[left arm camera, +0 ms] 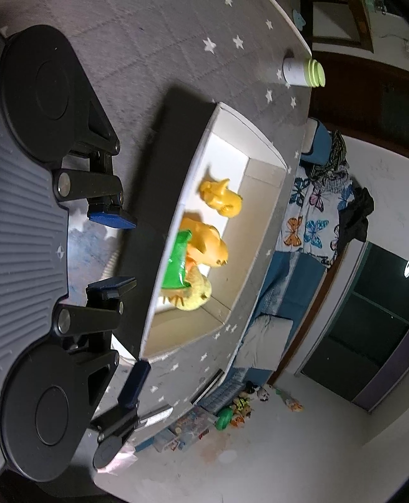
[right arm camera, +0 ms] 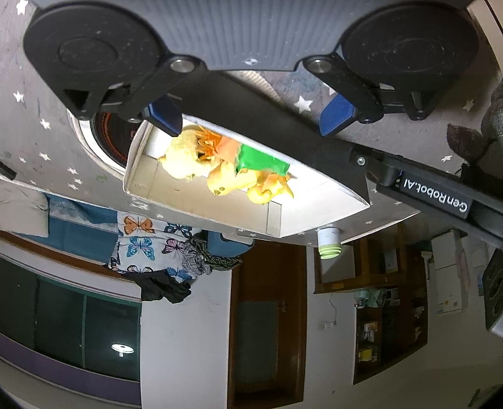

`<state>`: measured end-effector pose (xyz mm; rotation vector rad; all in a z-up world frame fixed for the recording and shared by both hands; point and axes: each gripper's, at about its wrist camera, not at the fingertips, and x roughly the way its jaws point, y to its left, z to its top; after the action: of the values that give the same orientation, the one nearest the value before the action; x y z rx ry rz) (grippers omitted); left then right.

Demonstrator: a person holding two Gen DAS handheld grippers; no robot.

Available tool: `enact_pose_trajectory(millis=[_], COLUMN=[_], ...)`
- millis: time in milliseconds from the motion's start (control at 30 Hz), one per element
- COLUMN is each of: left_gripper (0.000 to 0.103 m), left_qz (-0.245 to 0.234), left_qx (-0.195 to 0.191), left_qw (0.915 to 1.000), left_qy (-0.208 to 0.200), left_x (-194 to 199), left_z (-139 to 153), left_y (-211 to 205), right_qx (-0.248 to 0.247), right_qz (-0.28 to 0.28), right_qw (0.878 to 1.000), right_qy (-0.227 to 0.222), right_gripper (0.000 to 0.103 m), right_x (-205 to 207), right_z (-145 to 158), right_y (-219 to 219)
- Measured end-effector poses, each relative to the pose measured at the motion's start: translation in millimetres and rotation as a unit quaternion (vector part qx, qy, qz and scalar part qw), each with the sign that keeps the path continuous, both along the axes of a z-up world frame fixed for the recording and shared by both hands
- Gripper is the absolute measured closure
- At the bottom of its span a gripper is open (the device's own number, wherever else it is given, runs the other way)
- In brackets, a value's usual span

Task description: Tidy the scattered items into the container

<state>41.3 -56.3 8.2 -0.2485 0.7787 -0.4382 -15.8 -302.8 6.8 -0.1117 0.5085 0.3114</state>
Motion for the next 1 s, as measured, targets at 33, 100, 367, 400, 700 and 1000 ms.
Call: enact_pose_trajectory(millis=[33, 100, 367, 400, 700, 1000], left_gripper=[0.067, 0.067, 0.067, 0.067, 0.067, 0.067], left_qz=[0.003, 0.008, 0.043, 0.048, 0.071, 0.082], left_qx=[0.007, 0.02, 0.086, 0.092, 0.116, 0.127], left_qw=[1.0, 0.9998, 0.9953, 0.9946, 0.9907, 0.9884], left_qy=[-0.001, -0.001, -0.008, -0.005, 0.005, 0.015], left_x=[-2.1, -5.7, -22.3, -23.8, -34.9, -41.2], left_z=[-1.3, -3.7, -13.0, -14.5, -22.9, -29.9], left_y=[0.0, -0.3, -6.8, -7.3, -6.2, -3.9], right_qx=[0.0, -0.001, 0.002, 0.001, -0.002, -0.006], right_qz=[-0.002, -0.005, -0.013, -0.014, -0.025, -0.028], right_qw=[1.0, 1.0, 1.0, 1.0, 0.999, 0.999], right_qy=[0.0, 0.001, 0.01, 0.011, 0.02, 0.026], right_gripper=[0.003, 0.003, 0.0, 0.0, 0.0, 0.0], right_x=[-1.7, -5.2, -14.4, -16.0, -25.2, -33.8], right_z=[-0.6, -1.7, -7.0, -7.9, -14.1, -19.5], right_y=[-0.2, -0.6, -1.3, -0.9, 0.5, 4.2])
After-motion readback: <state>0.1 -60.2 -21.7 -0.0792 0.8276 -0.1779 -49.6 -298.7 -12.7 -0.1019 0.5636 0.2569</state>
